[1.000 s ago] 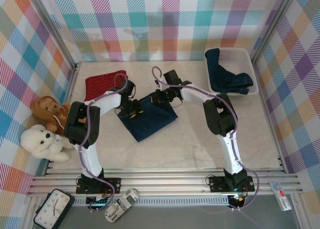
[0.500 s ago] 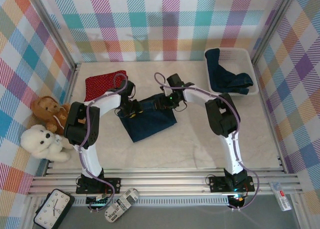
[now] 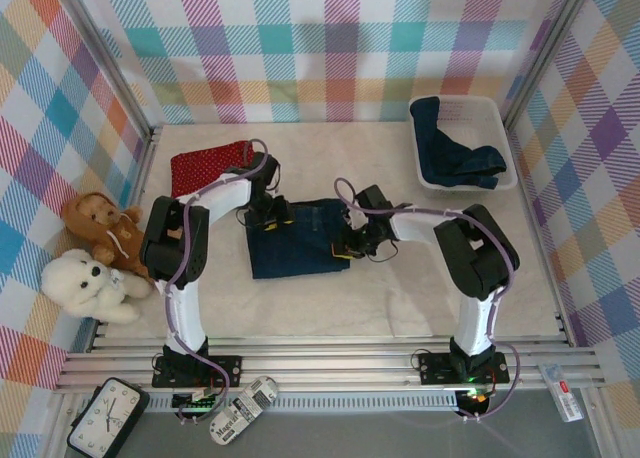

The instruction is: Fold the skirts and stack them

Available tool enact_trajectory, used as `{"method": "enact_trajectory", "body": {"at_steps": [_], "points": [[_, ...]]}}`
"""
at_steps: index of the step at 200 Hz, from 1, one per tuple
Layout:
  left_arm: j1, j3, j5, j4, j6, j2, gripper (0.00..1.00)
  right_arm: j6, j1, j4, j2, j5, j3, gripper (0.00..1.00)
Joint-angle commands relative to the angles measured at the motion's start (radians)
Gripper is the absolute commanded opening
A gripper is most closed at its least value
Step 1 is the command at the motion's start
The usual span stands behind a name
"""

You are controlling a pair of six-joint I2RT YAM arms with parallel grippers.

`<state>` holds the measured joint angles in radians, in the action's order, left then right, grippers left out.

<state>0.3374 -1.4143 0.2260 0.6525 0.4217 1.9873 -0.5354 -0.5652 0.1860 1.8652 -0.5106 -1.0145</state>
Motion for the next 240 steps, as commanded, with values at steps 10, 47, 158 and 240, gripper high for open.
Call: {"method": "enact_trajectory", "body": {"at_steps": [10, 47, 158, 240], "points": [[0.006, 0.012, -0.02, 0.075, -0.061, 0.033, 0.44, -0.228, -0.032, -0.225, -0.118, -0.052, 0.115, 0.15], [-0.011, 0.068, -0.009, 0.051, -0.047, 0.032, 0.44, -0.169, -0.031, -0.178, -0.163, 0.169, 0.092, 0.47], [-0.017, 0.077, -0.013, 0.038, -0.073, 0.039, 0.44, 0.01, -0.031, -0.033, 0.136, 0.206, -0.272, 0.63], [-0.049, 0.091, -0.009, 0.04, -0.114, 0.024, 0.44, 0.002, -0.028, -0.045, 0.11, 0.203, -0.328, 0.05]]}}
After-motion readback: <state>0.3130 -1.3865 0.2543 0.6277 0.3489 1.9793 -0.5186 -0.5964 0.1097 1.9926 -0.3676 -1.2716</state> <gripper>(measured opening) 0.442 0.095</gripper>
